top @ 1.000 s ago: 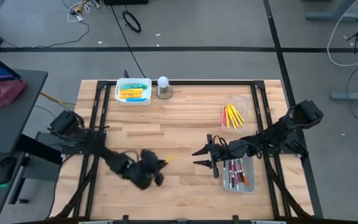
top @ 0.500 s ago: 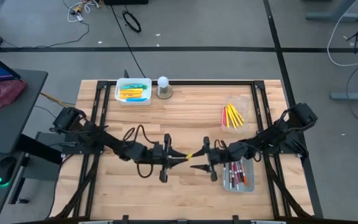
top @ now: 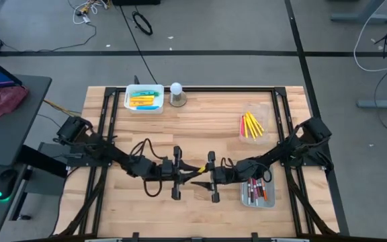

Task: Pick & Place Markers
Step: Put the yellow pen into the transparent bin

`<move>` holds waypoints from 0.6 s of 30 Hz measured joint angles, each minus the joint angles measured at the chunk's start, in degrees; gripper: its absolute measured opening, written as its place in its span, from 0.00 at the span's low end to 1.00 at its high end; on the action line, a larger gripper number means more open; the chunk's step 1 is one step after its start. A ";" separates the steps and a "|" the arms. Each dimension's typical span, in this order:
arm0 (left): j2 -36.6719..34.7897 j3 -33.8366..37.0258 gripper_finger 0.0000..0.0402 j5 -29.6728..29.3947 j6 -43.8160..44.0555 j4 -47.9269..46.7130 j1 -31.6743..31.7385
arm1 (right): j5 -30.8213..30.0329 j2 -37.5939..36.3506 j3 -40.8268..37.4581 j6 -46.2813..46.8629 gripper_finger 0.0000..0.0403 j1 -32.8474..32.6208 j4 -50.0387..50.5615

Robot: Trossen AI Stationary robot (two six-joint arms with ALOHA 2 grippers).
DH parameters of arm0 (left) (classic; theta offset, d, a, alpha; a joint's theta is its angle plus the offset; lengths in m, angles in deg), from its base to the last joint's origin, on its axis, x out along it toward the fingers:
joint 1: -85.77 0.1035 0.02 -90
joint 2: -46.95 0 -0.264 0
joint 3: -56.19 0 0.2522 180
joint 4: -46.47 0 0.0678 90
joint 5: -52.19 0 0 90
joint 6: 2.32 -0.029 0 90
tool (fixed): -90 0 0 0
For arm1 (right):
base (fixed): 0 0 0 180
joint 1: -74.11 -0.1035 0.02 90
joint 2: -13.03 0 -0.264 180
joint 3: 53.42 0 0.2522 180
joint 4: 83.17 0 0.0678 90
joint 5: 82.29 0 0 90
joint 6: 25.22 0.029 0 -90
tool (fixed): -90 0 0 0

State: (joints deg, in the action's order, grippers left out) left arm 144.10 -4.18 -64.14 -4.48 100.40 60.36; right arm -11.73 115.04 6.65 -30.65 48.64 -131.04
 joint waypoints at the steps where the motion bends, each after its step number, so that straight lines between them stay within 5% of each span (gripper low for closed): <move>1: 0.00 0.00 0.12 -0.61 -0.06 -0.01 -0.31 | 0.02 0.00 0.02 0.00 0.34 -0.08 0.06; 7: 0.00 0.00 0.13 -1.74 -0.35 -0.76 -0.79 | -5.30 -0.05 0.04 0.69 0.06 -1.39 0.94; 12: 0.00 0.00 0.21 -2.26 -1.89 -2.30 -0.70 | -13.07 -1.36 0.08 3.11 0.08 -3.23 5.43; 18: -0.02 0.00 0.43 -3.92 0.05 -8.10 -0.68 | -23.06 -11.42 0.08 15.83 0.05 -4.94 32.09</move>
State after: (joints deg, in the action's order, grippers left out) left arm 144.07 -4.18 -68.06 -4.42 92.29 59.68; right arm -34.79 103.63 6.73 -14.82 43.70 -98.95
